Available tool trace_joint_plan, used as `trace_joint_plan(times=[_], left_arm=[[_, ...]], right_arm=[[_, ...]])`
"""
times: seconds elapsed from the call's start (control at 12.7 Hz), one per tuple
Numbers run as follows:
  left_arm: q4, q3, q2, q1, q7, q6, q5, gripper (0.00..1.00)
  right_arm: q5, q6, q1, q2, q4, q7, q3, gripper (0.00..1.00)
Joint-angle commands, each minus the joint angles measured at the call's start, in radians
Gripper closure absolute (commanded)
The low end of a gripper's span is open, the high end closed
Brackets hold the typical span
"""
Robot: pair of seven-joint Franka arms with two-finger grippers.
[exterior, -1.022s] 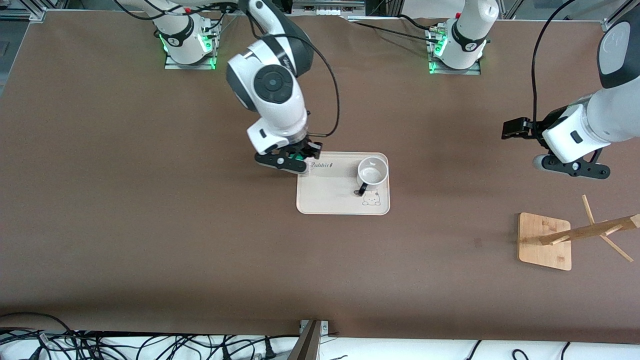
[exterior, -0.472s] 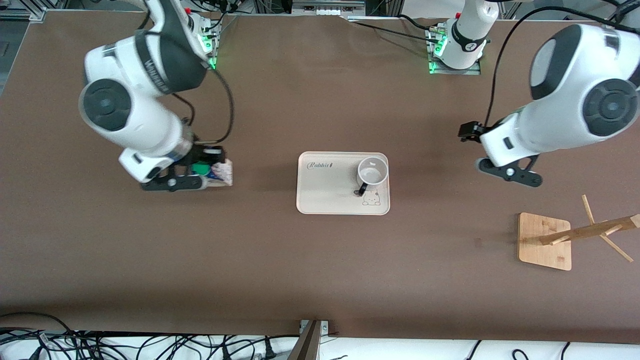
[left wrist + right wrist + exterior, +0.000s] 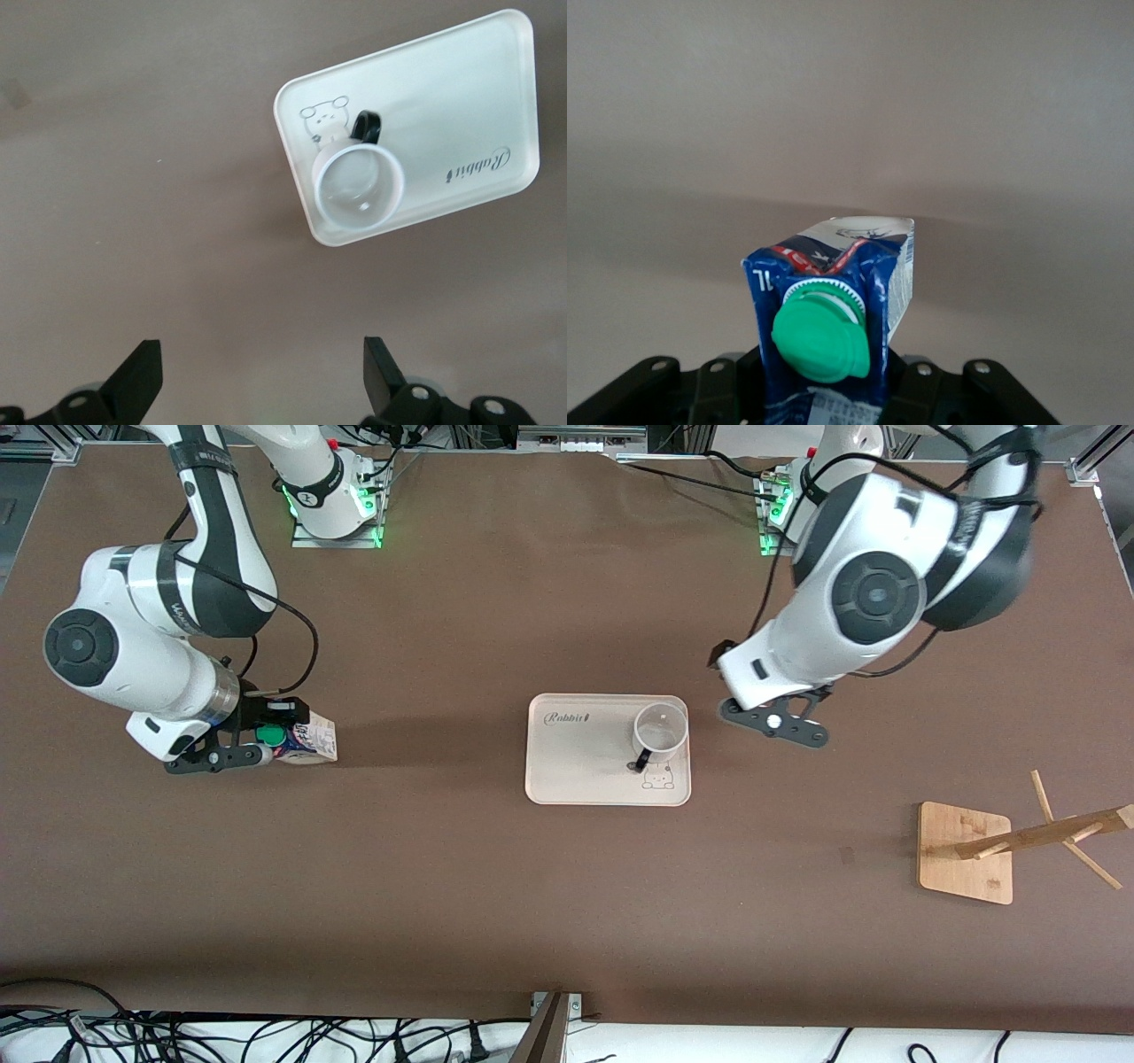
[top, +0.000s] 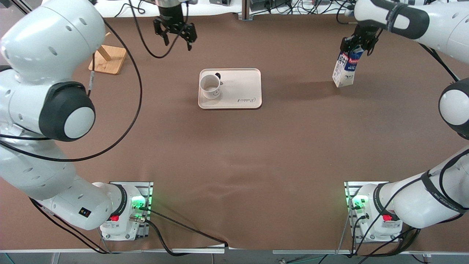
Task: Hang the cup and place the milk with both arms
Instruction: 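Lower the carton onto the table while the left gripper descends to the mug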
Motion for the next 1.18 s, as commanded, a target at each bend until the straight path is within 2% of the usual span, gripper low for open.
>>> trace_joint_plan(times=[0.0, 0.16, 0.31, 0.47, 0.55, 0.71, 0.87, 1.1], left_arm=[[0.020, 0.011, 0.054, -0.046, -0.037, 0.045, -0.029, 0.00], [0.020, 0.011, 0.083, -0.077, -0.104, 0.081, -0.038, 0.00], [0.019, 0.004, 0.119, -0.098, -0.137, 0.130, -0.038, 0.00], [-0.012, -0.002, 0.155, -0.115, -0.138, 0.244, -0.037, 0.00], [-0.015, -0.004, 0.177, -0.120, -0.141, 0.293, -0.037, 0.00], [-0.018, -0.002, 0.218, -0.146, -0.182, 0.368, -0.037, 0.00], [-0.036, -0.009, 0.241, -0.169, -0.209, 0.384, -0.021, 0.00], [-0.238, -0.010, 0.188, -0.196, -0.209, 0.561, -0.018, 0.00]], right_arm=[[0.015, 0.109, 0.013, -0.067, -0.144, -0.018, -0.001, 0.66], [0.015, 0.183, 0.013, -0.073, -0.204, -0.020, -0.003, 0.59], [0.015, 0.182, 0.013, -0.073, -0.204, -0.018, -0.001, 0.29], [0.015, 0.176, 0.013, -0.079, -0.198, -0.017, -0.003, 0.07], [0.015, 0.173, 0.013, -0.082, -0.194, -0.015, -0.003, 0.00], [0.012, 0.127, 0.013, -0.094, -0.157, -0.014, -0.003, 0.00], [0.009, 0.011, 0.013, -0.094, -0.051, -0.012, -0.004, 0.00], [-0.005, -0.172, 0.012, -0.091, 0.124, -0.021, -0.015, 0.00]])
